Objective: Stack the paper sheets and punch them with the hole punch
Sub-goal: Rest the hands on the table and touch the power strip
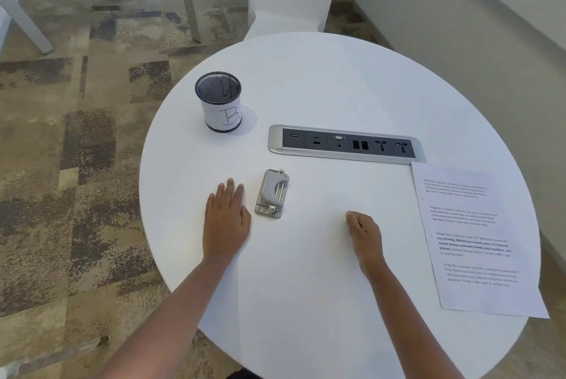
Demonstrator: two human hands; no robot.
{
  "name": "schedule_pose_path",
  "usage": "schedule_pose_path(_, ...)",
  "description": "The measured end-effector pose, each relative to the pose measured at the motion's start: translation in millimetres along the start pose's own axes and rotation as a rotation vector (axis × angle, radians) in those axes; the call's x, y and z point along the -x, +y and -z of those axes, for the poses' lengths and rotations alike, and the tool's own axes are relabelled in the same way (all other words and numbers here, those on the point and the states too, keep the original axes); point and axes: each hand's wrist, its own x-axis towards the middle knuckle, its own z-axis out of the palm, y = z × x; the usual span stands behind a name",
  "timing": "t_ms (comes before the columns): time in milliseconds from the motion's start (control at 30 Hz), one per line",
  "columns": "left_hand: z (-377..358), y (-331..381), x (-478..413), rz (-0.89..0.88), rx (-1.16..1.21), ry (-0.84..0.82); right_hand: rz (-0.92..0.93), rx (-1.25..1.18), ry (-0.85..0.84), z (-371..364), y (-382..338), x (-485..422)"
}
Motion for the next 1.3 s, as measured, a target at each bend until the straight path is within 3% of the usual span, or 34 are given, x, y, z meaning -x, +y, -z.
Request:
schedule_pose_path(500, 0.5, -0.3, -0.5, -0.031, -0.022, 0.037, 0.162, 0.423, 0.162, -12.1, 2.5, 8.3)
schedule_pose_path(867, 0.3, 0.1, -0.6, -0.017, -0.015, 0.032, 0.173, 0.692, 0.092, -13.4, -9.7, 3.8)
schedule_pose_path(1100, -0.2, 0.2, -0.7, -0.005, -0.007, 0.035, 0.117, 0.432, 0.020, -9.7, -6.1, -1.4)
schedule_pose_path(1300, 1.4, 1.9, -1.0, -0.016, -0.019, 0.038, 0.072, 0.369, 0.018, -8.1, -5.9, -6.9)
